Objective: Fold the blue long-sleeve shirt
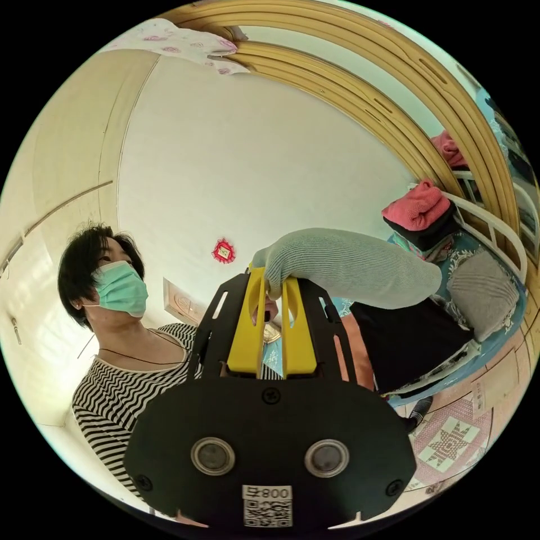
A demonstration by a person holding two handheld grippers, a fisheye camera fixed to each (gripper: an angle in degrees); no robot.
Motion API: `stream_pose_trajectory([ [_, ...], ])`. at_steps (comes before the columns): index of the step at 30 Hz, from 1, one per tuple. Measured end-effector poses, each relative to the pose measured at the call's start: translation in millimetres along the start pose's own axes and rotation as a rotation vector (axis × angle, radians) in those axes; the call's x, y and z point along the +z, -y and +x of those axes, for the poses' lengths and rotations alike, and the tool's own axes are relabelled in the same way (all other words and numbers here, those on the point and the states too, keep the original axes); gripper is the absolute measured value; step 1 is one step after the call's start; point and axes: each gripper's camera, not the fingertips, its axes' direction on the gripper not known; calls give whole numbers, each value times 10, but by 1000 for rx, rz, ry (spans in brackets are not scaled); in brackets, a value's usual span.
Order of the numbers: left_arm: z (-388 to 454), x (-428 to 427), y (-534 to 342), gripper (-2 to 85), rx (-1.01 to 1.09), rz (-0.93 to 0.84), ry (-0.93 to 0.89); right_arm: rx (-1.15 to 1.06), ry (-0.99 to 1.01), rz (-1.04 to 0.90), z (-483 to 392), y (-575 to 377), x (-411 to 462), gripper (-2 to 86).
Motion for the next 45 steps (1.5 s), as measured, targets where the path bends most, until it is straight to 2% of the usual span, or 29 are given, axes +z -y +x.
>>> stream_pose_trajectory([
  [9,-1148,-64,1043,52,-19,126,169,2,56,-113,1754,1390,683,21],
  [14,-1830,-241,1773,53,-6,211,380,-2,79,-244,2826,2543,1516,20],
  [19,-2139,-271,2450,53,94,305,544,-135,108,-339,3256,3674,2326,21],
  [23,-2561,-214,2797,53,129,352,664,-317,12,-404,3296,4279,2894,26],
  [27,-3424,-177,2728,54,-8,363,738,-359,-176,-465,3710,4319,3327,33],
  [30,-4470,-152,2443,54,-285,332,799,-321,-414,-571,4412,4079,3789,42],
  [32,-5265,-59,2200,53,-522,247,805,-252,-612,-685,5084,3834,4182,49],
  [33,-5418,-21,2154,54,-564,223,797,-229,-654,-717,5239,3773,4268,49],
  [34,-5632,59,2099,54,-591,200,777,-195,-721,-768,5476,3662,4394,51],
  [37,-5866,184,2099,54,-571,193,745,-206,-731,-733,5575,3565,4450,62],
  [39,-5950,218,2102,55,-580,170,776,-216,-721,-723,5531,3541,4509,69],
  [45,-6227,199,1999,54,-631,185,780,-351,-884,-713,5076,3210,4915,56],
])
